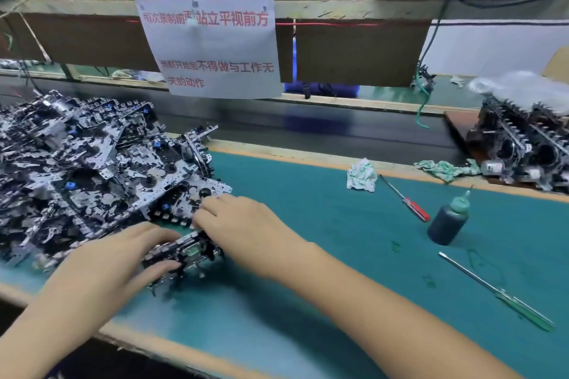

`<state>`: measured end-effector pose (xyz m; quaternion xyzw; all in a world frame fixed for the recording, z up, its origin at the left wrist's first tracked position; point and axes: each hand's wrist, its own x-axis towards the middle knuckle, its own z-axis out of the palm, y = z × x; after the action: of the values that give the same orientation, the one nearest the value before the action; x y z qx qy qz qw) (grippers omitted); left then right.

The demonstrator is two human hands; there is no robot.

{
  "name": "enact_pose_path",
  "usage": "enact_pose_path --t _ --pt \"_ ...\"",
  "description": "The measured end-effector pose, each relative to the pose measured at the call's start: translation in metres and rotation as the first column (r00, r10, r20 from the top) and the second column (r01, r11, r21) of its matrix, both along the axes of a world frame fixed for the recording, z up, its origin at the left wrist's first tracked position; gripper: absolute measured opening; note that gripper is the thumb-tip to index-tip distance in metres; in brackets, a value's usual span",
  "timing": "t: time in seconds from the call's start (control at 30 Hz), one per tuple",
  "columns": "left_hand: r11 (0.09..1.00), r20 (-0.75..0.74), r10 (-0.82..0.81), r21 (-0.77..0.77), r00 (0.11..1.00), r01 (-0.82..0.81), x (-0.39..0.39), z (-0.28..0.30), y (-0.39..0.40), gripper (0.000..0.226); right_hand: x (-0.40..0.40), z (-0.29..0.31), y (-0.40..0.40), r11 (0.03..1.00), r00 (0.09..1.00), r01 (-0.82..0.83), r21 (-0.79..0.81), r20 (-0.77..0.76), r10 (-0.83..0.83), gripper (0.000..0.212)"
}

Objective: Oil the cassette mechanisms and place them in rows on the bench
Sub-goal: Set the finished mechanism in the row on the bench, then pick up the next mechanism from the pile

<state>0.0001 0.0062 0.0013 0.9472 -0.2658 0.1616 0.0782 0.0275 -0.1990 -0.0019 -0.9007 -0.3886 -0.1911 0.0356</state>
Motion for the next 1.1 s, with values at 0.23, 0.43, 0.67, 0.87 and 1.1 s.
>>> enact_pose_path --t 0.23,0.43,0.67,0.87,1.1 --pt "0.924 0.174 -0.373 -0.019 0.911 0.382 0.004 -0.008 -0.124 0.030 -0.054 0.001 -0.122 0.935 0.935 0.350 -0.059 -0.043 -0.353 0.021" --pt "0.791 0.347 -0.566 -0.027 0.748 0.611 -0.009 -0.042 -0.215 0.018 -0.114 -0.033 -0.200 0.851 0.835 0.512 0.119 0.162 -0.526 0.013" --pt "0.684 0.352 -0.682 -0.001 0.641 0.729 -0.007 -0.078 -0.239 0.038 -0.148 -0.074 -0.224 0.841 0.830 0.522 0.144 0.144 -0.540 0.013" --pt "0.806 -0.330 -0.568 -0.407 0.754 0.429 0.002 -0.085 -0.224 0.112 -0.163 -0.078 -0.234 0.669 0.847 0.487 0.561 -0.117 -0.519 0.030" --pt "0.766 -0.454 -0.608 -0.550 0.651 0.332 0.002 -0.087 -0.227 0.106 -0.160 -0.081 -0.243 0.181 0.696 0.606 0.775 -0.406 -0.593 0.006"
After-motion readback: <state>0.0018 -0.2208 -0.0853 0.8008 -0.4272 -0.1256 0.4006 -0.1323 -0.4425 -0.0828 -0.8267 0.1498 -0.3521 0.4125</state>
